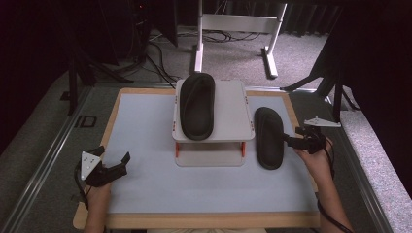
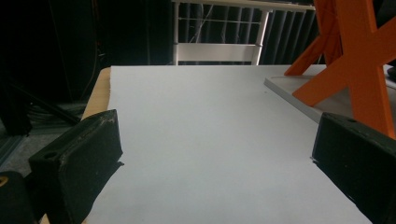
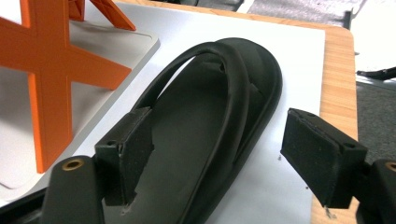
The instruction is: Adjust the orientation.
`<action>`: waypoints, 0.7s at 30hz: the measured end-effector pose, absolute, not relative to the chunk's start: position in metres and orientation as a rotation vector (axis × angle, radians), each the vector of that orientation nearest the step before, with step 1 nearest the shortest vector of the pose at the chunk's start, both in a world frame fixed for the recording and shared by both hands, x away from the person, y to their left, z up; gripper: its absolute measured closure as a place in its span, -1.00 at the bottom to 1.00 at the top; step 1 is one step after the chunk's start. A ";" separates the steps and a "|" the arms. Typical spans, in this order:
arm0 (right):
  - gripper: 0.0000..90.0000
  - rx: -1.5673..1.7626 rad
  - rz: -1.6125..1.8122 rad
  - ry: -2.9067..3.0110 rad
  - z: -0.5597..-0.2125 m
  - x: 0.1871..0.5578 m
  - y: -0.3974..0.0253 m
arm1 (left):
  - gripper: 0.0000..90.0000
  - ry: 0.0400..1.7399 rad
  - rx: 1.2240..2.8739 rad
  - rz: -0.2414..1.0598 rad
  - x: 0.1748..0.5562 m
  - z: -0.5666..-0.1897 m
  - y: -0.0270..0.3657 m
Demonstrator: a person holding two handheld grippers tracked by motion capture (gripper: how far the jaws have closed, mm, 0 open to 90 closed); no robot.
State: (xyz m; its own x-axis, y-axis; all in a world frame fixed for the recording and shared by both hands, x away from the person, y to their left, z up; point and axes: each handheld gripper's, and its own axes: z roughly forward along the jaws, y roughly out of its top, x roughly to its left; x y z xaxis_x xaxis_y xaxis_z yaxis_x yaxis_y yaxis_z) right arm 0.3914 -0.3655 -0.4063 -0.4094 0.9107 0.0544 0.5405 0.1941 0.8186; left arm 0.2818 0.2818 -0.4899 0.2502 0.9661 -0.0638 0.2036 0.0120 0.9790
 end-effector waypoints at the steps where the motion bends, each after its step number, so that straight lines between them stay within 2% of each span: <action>1: -0.44 1.357 1.097 2.032 -0.405 0.394 -0.365 | -0.97 1.172 1.439 0.889 0.282 -0.490 0.281; 10: -0.42 1.358 1.057 2.149 -0.395 0.420 -0.363 | -0.97 1.167 1.441 0.903 0.281 -0.490 0.280; 12: -0.25 1.341 1.062 2.160 -0.393 0.426 -0.363 | -0.97 1.170 1.439 0.905 0.281 -0.490 0.280; 15: -0.25 1.344 1.040 2.160 -0.391 0.431 -0.362 | -0.97 1.171 1.442 0.904 0.281 -0.490 0.280; 17: -0.17 1.357 1.002 2.202 -0.391 0.441 -0.360 | -0.97 1.170 1.443 0.902 0.282 -0.490 0.280; 21: -0.18 1.378 0.955 2.276 -0.395 0.455 -0.358 | -0.97 1.166 1.440 0.875 0.281 -0.490 0.280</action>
State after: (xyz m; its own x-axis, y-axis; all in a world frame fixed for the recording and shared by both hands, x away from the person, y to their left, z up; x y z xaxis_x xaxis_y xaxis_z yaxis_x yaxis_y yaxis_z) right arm 0.4550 -0.3579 -0.3947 -0.4872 0.8704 0.0713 0.6608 0.3140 0.6817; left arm 0.2814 0.2798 -0.4897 0.2608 0.9630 -0.0672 0.2047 0.0128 0.9787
